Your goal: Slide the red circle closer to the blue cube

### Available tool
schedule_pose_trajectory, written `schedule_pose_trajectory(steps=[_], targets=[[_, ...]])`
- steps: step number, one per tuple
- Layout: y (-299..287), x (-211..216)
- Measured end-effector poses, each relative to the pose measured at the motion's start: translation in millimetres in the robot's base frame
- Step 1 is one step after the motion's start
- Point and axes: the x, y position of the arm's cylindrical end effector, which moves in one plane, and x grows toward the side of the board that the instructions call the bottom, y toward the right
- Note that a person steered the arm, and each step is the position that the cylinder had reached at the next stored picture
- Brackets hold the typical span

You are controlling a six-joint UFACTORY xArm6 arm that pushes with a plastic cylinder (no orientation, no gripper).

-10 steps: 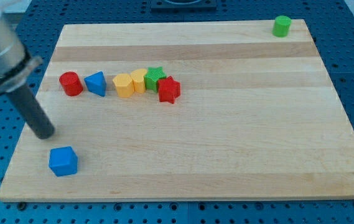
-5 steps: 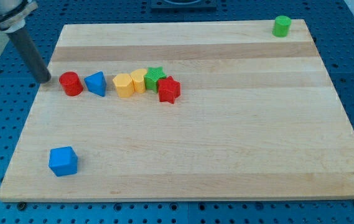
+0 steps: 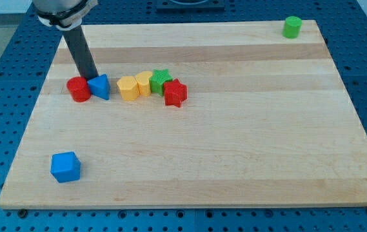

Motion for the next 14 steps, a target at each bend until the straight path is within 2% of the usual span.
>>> schedule_pose_trajectory(steps=[4,7,14], targets=[[-54,5],[-20,10],[-7,114]])
